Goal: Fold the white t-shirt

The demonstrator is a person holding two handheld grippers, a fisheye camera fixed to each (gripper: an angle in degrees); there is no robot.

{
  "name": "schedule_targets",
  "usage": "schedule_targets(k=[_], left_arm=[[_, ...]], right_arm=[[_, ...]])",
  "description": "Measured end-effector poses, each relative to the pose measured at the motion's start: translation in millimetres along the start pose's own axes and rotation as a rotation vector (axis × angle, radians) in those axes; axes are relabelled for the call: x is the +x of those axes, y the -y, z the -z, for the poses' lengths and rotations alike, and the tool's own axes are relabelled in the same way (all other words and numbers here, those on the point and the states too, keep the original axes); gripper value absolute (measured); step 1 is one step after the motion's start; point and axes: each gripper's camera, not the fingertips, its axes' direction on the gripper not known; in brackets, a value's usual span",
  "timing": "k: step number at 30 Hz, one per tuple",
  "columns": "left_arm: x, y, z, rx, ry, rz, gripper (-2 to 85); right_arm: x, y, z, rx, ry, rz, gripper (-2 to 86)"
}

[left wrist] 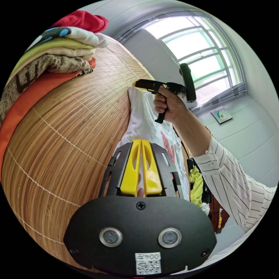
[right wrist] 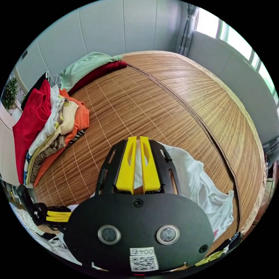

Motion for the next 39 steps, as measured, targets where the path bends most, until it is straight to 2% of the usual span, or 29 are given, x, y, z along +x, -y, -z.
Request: schedule_targets(k=[2, 3, 5, 7, 10, 13, 16, 19, 21, 26, 29, 33, 36, 39], left_arm=[[3, 3, 5, 0.002, -0.002, -0.003, 0.2], [4, 3, 6, 0.003, 0.0, -0.003, 0.2], [9, 5, 11, 0.01, 0.002, -0.004, 0.2], [13, 6, 16, 0.019, 0.006, -0.011, 0.2], [18, 9, 22, 0.021, 0.002, -0.014, 0.2], [16, 12, 32, 0.039, -0.031, 0.015, 0.2], [18, 12, 45, 0.093, -0.057, 0.032, 0.2], [17, 11, 57, 0.14, -0.097, 0.07, 0.2], [13, 13, 60, 0.129, -0.133, 0.104, 0.2], [30, 19, 70, 0.109, -0.195, 0.064, 0.2], [51, 21, 83, 0.096, -0.264, -0.008, 0.3], [83, 5, 118, 0.095, -0.241, -0.108, 0.4], [113, -20, 158, 0.097, -0.112, -0.199, 0.6], [153, -53, 200, 0.088, 0.061, -0.314, 0.7]], right_arm=[[14, -16, 29, 0.117, 0.035, -0.084, 0.3], [27, -34, 51, 0.211, 0.116, -0.167, -0.1], [42, -66, 67, 0.267, 0.256, -0.249, -0.4], [40, -94, 64, 0.24, 0.311, -0.263, -0.5], [19, -116, 27, 0.008, 0.23, -0.247, -0.6], [11, -149, 54, 0.126, 0.231, -0.285, -0.7], [-5, -193, 85, 0.219, 0.354, -0.324, -0.7], [-50, -213, 80, 0.112, 0.348, -0.211, -0.7], [-73, -221, 58, -0.048, 0.318, -0.172, -0.7], [-75, -269, 128, 0.167, 0.346, -0.308, -0.7], [-90, -333, 178, 0.135, 0.208, -0.328, -0.7], [-92, -447, 228, -0.097, -0.063, -0.474, -0.5], [-97, -518, 249, -0.247, -0.2, -0.56, -0.1], [-110, -552, 249, -0.362, -0.257, -0.552, 1.2]])
